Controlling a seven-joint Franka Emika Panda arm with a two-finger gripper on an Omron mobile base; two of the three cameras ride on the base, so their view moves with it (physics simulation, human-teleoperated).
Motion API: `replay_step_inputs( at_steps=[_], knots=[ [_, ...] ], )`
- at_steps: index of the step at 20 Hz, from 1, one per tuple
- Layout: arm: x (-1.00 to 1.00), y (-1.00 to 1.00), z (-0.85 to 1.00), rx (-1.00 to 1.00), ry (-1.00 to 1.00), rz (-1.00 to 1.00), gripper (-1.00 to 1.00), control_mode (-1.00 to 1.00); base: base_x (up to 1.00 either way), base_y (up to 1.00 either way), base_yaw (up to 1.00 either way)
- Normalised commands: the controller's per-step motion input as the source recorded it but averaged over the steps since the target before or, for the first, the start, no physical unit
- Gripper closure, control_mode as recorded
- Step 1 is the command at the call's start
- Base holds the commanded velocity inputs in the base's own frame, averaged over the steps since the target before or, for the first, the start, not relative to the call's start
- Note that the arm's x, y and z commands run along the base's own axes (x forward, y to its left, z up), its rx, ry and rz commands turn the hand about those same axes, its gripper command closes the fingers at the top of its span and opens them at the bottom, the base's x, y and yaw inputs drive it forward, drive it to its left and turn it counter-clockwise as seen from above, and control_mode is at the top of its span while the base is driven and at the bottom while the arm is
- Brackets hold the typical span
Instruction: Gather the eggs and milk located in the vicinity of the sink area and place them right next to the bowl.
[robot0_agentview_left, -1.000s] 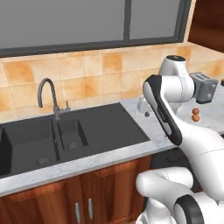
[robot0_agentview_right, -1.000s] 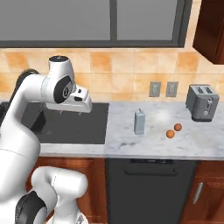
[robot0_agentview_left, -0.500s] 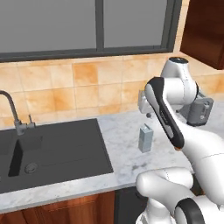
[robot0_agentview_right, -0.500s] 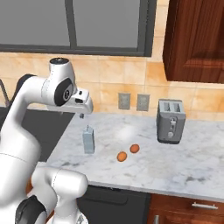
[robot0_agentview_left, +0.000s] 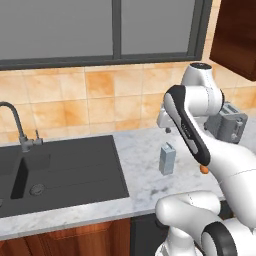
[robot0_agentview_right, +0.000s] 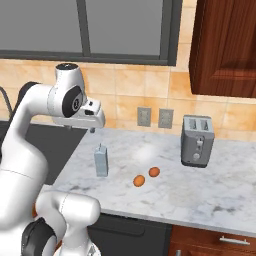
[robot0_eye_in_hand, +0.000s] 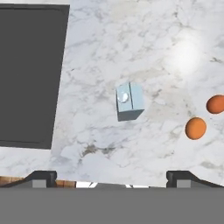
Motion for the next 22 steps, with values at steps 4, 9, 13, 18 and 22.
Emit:
replay_step_inputs(
  at_steps=[4,9,13,18,22],
  knots=[
    [0.12,0.00,-0.04,0.00,0.00,0.00,-1.00,-1.00,0.00,0.00,0.00],
    [0.88,0.03,-0.15,0.02,0.12,0.00,-1.00,-1.00,0.00,0.00,0.00],
    [0.23,-0.31,-0.15,0.00,0.02,-0.01,-1.00,-1.00,0.00,0.00,0.00],
    [-0.14,-0.51,-0.26,0.00,0.06,0.00,-1.00,-1.00,0.00,0.00,0.00],
    [-0.23,-0.14,-0.58,0.00,0.00,-0.02,-1.00,-1.00,0.00,0.00,0.00]
  ],
)
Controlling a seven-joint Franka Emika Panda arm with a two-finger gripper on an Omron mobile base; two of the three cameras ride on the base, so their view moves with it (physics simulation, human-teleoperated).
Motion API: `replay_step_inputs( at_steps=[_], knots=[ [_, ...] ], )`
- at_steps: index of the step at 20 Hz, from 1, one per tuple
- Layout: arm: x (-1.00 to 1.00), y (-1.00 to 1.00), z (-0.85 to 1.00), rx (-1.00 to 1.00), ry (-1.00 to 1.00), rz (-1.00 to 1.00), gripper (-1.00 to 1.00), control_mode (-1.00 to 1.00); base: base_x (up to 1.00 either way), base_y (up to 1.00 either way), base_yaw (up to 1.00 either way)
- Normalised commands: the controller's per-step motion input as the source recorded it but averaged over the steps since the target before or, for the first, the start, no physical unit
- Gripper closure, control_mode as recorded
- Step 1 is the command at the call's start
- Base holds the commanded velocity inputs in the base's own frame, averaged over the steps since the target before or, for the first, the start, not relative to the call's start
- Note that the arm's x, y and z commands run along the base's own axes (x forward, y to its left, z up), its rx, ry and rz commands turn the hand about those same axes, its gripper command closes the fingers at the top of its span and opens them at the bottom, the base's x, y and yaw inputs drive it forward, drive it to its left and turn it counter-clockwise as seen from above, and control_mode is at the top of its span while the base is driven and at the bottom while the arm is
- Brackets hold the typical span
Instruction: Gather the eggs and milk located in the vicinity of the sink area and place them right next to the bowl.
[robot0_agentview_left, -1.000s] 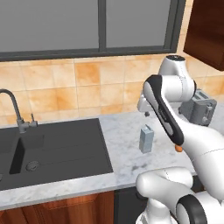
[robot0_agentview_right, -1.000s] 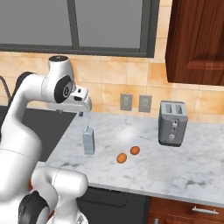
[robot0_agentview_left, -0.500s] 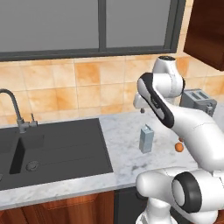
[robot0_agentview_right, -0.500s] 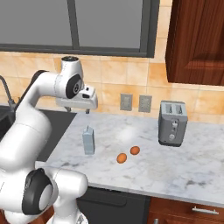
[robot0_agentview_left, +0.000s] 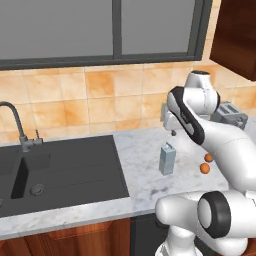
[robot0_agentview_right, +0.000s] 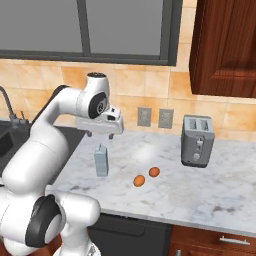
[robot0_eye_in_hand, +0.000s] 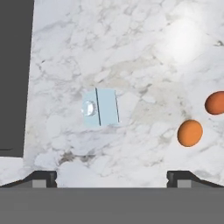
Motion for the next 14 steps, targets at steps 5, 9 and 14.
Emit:
replay_step_inputs(
  at_steps=[5,9,14],
  knots=[
    [0.04,0.01,-0.48,0.00,-0.04,0.00,-1.00,-1.00,0.00,0.00,0.00],
    [0.19,0.14,-0.29,0.00,0.00,0.00,-1.00,-1.00,0.00,0.00,0.00],
    [0.55,0.44,-0.05,0.00,0.04,-0.01,-1.00,-1.00,0.00,0.00,0.00]
  ],
)
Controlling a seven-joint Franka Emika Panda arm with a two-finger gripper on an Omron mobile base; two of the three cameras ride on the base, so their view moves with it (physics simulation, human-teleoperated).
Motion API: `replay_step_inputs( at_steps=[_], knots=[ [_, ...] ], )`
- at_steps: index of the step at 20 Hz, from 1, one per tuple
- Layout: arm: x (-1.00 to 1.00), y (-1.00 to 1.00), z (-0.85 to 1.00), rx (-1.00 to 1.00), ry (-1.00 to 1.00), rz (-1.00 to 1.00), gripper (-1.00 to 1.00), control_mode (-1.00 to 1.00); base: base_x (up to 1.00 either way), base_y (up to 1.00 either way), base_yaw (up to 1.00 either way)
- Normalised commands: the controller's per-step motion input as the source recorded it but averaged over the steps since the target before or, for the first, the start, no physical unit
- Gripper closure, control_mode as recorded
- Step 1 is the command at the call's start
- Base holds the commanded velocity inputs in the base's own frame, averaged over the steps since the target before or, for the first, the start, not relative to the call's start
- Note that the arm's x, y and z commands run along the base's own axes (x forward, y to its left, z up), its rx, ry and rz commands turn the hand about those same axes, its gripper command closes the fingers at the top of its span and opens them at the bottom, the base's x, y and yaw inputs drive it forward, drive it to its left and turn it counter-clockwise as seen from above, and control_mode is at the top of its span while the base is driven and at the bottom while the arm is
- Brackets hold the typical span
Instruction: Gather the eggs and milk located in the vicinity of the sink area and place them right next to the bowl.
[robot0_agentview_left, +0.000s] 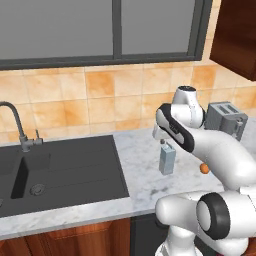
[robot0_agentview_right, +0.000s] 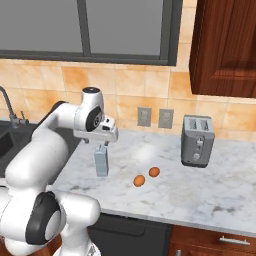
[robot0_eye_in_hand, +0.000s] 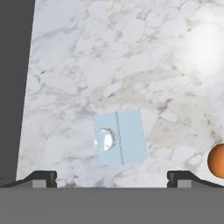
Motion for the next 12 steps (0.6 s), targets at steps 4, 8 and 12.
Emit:
replay_step_inputs(
  at_steps=[4,8,12],
  knots=[
    [0.32,0.14,-0.15,0.00,0.00,-0.04,-1.00,-1.00,0.00,0.00,0.00],
    [-0.14,-0.05,-0.27,0.00,0.03,-0.07,-1.00,-1.00,0.00,0.00,0.00],
    [-0.25,-0.22,-0.13,0.00,0.01,-0.04,-1.00,-1.00,0.00,0.00,0.00]
  ],
)
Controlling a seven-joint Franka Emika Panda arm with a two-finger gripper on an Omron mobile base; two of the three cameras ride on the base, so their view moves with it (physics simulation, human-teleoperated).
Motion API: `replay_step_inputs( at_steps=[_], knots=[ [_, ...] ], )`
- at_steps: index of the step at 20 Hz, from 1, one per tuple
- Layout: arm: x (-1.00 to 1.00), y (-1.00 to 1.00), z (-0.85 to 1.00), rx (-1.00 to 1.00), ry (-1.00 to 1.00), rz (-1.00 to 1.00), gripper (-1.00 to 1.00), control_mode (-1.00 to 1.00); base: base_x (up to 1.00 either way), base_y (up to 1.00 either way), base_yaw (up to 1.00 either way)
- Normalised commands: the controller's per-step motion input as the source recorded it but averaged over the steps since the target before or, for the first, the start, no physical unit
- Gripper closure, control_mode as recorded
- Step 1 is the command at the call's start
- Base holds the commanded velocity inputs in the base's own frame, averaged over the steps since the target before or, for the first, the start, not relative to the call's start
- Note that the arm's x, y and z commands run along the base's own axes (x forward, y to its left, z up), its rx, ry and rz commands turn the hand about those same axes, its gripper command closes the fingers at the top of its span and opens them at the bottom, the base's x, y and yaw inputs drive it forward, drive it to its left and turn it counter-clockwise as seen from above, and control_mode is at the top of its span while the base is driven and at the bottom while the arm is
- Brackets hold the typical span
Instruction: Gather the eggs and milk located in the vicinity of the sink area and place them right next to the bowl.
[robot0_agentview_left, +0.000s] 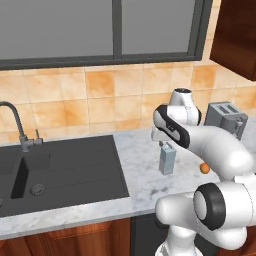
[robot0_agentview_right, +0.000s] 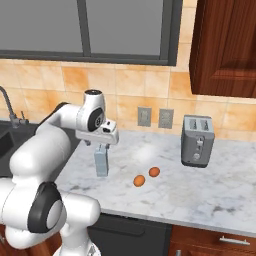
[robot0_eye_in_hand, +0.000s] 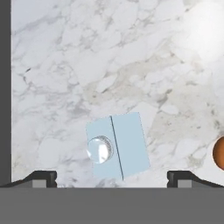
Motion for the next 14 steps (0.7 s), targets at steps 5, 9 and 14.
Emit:
replay_step_inputs(
  at_steps=[5,9,14],
  knots=[
    [0.08,-0.07,-0.07,0.00,0.00,0.00,-1.00,-1.00,0.00,0.00,0.00],
    [0.11,0.00,-0.18,0.00,0.00,0.00,-1.00,-1.00,0.00,0.00,0.00],
    [0.00,0.00,-0.42,0.00,0.00,0.00,-1.00,-1.00,0.00,0.00,0.00]
  ],
)
